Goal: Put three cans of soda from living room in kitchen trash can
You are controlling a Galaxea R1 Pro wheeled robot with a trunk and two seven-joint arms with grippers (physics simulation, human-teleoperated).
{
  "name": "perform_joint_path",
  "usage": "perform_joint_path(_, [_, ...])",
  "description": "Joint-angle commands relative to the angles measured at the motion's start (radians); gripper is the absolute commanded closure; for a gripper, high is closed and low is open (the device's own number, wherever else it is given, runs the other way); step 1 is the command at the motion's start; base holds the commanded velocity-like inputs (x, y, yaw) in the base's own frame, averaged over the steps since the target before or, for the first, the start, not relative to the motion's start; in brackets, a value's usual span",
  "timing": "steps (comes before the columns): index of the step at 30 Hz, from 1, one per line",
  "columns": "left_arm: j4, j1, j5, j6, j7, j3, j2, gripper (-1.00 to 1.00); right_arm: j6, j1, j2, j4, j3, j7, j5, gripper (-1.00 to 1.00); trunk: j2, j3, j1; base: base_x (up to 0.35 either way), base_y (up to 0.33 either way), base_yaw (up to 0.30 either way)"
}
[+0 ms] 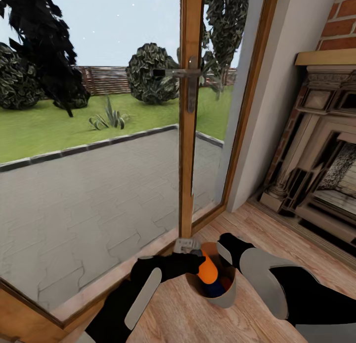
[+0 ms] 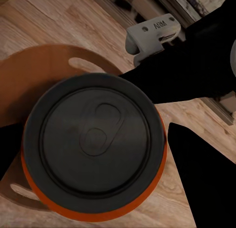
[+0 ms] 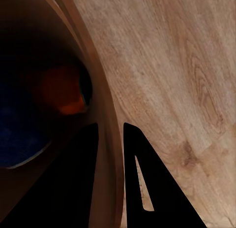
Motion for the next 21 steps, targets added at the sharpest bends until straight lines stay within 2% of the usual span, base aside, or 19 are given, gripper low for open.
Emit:
perform_joint_path(1, [0.001, 0.000, 0.000, -0.001, 0.000, -0.002, 0.000, 1.00, 0.000, 0.000, 0.001, 0.000, 0.005, 0.003, 0.002, 1.00, 0.000, 0.000, 0.000, 0.000, 0.000, 0.000])
perform_joint_path(15, [0.009, 0.000, 0.001, -0.027, 0.034, -0.028, -0.001, 1.00, 0.000, 0.000, 0.007, 0.000, 0.005, 0.003, 0.002, 1.00, 0.000, 0.000, 0.000, 0.000, 0.000, 0.000])
perform_joint_path(21, [0.042, -0.002, 0.000, -0.049, 0.035, -0.029, -0.005, 1.00, 0.000, -0.001, 0.009, 0.001, 0.005, 0.003, 0.002, 1.00, 0.000, 0.000, 0.000, 0.000, 0.000, 0.000])
